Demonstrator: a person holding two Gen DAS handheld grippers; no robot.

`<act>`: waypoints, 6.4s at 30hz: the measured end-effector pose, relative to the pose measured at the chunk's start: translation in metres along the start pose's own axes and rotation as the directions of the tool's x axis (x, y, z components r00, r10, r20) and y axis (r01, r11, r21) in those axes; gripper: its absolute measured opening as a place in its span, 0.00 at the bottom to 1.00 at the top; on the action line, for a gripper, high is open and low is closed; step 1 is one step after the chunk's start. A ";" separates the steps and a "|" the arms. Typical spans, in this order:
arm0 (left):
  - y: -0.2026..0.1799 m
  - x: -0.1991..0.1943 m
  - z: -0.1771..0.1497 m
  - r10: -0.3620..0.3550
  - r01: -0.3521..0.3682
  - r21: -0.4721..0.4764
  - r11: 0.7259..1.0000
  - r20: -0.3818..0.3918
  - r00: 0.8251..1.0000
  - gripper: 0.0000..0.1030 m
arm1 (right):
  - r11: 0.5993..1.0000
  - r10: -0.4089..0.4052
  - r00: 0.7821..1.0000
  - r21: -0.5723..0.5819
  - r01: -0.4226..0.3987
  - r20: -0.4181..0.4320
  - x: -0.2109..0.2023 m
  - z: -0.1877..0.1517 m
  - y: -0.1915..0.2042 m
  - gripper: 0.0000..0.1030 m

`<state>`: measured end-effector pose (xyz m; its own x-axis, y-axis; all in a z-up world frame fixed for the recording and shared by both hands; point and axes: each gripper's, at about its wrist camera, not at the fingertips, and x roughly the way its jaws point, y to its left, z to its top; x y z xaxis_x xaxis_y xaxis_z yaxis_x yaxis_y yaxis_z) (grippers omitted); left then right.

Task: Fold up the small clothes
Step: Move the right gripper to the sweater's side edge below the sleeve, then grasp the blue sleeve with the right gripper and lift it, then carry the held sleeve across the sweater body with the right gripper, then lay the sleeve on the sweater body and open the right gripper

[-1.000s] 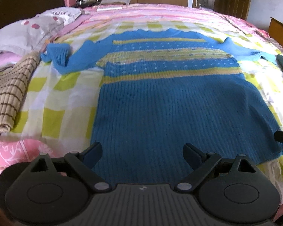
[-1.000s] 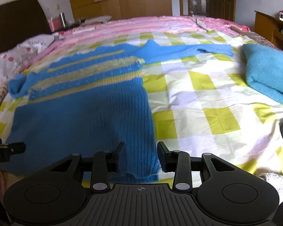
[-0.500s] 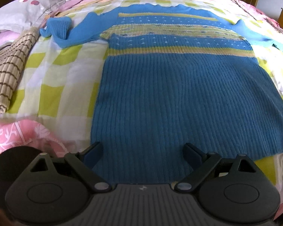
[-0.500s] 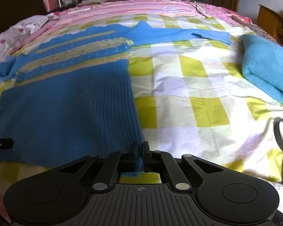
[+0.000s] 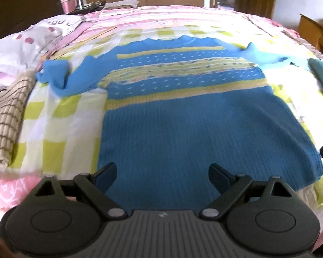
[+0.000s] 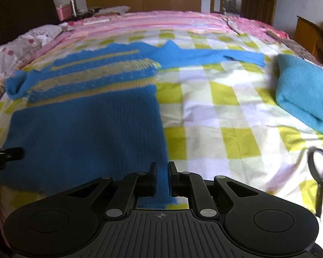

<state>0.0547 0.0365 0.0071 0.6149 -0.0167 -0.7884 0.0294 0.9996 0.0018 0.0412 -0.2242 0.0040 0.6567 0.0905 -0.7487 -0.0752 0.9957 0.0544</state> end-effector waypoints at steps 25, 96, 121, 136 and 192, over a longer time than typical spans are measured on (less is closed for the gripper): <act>-0.025 0.014 0.005 -0.086 0.085 0.075 0.994 0.013 0.996 0.94 | 0.997 0.052 0.999 0.054 -0.051 -0.013 0.023 0.019 0.003 0.12; -0.178 0.127 0.139 -0.193 0.159 0.233 0.959 0.134 0.972 0.94 | 0.861 0.029 0.985 0.496 -0.112 0.172 0.168 0.154 -0.181 0.27; -0.199 0.133 0.145 -0.192 0.153 0.212 0.965 0.177 0.965 0.94 | 0.698 -0.015 0.957 0.688 -0.198 0.290 0.194 0.169 -0.245 0.39; -0.188 0.115 0.127 -0.160 0.121 0.218 0.968 0.170 0.972 0.94 | 0.638 -0.002 0.934 0.720 -0.273 0.356 0.204 0.170 -0.270 0.35; 0.078 0.049 0.072 -0.077 0.136 -0.197 0.971 0.282 0.956 0.94 | 0.860 0.357 0.921 0.331 -0.389 0.155 0.149 0.140 0.042 0.48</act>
<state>0.1439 0.1117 0.0129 0.8083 -0.0998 -0.5803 -0.0426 0.9730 -0.2267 0.2413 -0.1658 -0.0126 0.6943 0.4422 -0.5678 -0.0719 0.8276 0.5566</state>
